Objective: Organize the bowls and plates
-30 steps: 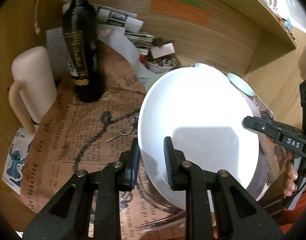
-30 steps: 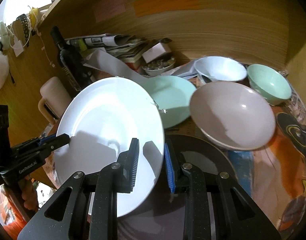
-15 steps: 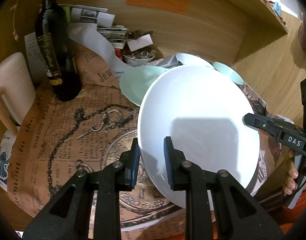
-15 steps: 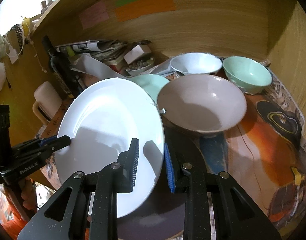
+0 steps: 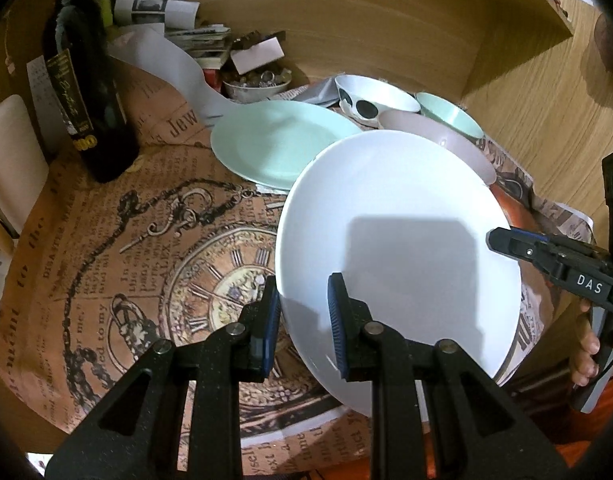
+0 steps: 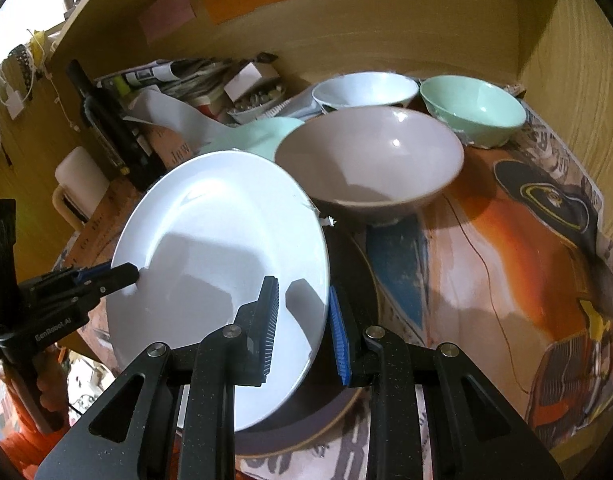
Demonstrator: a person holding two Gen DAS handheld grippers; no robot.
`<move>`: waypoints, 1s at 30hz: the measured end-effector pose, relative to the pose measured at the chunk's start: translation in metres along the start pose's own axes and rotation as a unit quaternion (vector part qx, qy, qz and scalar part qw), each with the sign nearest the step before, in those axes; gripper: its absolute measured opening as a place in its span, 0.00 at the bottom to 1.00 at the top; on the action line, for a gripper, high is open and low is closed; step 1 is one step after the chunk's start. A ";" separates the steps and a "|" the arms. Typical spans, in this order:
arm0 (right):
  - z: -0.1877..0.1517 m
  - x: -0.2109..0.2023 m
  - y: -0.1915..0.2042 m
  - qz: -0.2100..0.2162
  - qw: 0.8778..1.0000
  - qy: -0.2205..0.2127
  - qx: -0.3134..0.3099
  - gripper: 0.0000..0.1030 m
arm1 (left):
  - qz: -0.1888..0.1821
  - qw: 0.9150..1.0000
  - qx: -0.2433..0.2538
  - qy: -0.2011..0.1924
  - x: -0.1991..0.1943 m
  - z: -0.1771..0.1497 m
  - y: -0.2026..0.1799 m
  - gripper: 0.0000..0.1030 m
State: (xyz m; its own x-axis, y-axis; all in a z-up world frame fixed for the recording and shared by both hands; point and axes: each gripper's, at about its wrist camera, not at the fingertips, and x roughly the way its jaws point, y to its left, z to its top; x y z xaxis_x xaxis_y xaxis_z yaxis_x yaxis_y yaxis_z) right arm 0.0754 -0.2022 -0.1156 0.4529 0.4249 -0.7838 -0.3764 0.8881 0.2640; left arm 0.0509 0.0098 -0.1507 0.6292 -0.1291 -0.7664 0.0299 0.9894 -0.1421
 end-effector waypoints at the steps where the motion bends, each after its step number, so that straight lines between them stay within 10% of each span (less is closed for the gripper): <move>1: -0.001 0.000 -0.001 0.000 1.000 0.002 0.001 0.22 | 0.000 1.000 0.000 0.001 0.001 -0.001 -0.001 0.22; 30: -0.011 0.001 -0.012 0.005 0.999 0.030 0.025 0.24 | 0.013 1.000 0.027 0.008 0.021 0.000 -0.013 0.26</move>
State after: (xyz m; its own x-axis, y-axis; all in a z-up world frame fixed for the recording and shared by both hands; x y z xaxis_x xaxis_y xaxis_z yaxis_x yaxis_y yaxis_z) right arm 0.0716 -0.2140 -0.1260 0.3996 0.4234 -0.8131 -0.3396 0.8922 0.2977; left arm 0.0639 -0.0055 -0.1653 0.6173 -0.1037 -0.7799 0.0550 0.9945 -0.0887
